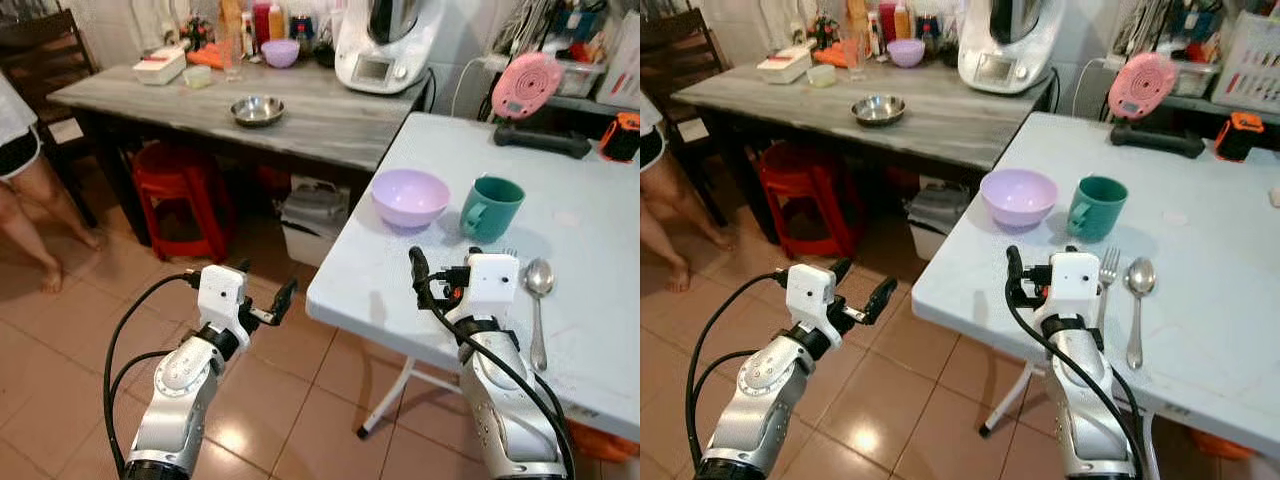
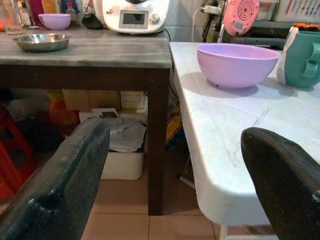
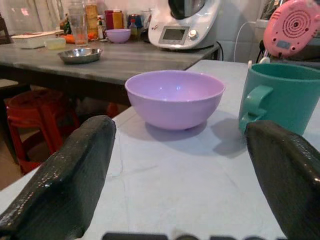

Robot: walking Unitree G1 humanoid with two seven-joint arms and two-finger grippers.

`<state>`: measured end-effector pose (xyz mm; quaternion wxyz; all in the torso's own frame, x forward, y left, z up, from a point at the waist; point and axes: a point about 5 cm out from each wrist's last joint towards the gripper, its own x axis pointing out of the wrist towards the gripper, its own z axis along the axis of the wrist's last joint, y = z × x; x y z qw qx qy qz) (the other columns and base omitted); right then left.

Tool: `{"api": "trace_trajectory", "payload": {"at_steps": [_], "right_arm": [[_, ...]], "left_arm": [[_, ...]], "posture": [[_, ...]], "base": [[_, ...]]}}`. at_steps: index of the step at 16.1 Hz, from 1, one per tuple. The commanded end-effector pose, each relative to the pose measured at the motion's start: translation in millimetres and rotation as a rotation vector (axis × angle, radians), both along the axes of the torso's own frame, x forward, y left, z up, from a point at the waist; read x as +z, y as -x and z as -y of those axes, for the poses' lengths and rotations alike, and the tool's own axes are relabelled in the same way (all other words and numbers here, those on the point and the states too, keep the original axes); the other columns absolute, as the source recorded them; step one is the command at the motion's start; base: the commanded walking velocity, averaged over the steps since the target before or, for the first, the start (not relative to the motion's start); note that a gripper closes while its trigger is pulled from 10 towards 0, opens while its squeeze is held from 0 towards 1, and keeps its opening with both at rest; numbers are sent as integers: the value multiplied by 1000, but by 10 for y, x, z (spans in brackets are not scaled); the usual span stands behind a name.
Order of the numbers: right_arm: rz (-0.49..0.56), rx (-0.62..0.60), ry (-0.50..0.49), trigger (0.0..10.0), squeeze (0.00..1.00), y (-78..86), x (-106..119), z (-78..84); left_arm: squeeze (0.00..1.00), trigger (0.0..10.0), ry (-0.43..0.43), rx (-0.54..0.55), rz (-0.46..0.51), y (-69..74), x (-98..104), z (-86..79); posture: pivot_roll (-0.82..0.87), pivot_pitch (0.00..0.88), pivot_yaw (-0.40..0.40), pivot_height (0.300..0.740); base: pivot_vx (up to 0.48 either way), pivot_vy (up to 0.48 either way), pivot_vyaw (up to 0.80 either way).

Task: Setting the table

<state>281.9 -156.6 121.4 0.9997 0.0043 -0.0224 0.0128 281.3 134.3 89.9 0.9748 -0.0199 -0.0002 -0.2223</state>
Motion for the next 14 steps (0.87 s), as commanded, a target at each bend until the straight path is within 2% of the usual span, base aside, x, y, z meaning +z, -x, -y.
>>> {"api": "trace_trajectory", "payload": {"at_steps": [1, 14], "right_arm": [[25, 0, -4, 10000, 0, -6, 68, -2], [28, -3, 3, 10000, 0, -10, 73, 3]], "left_arm": [[0, 10000, -2, -16, 9, 3, 16, 15], [0, 10000, -4, -19, 3, 4, 5, 18]], "posture": [[12, 0, 29, 740], [12, 0, 29, 740]], "base": [[289, 0, 0], [280, 0, 0]]}}
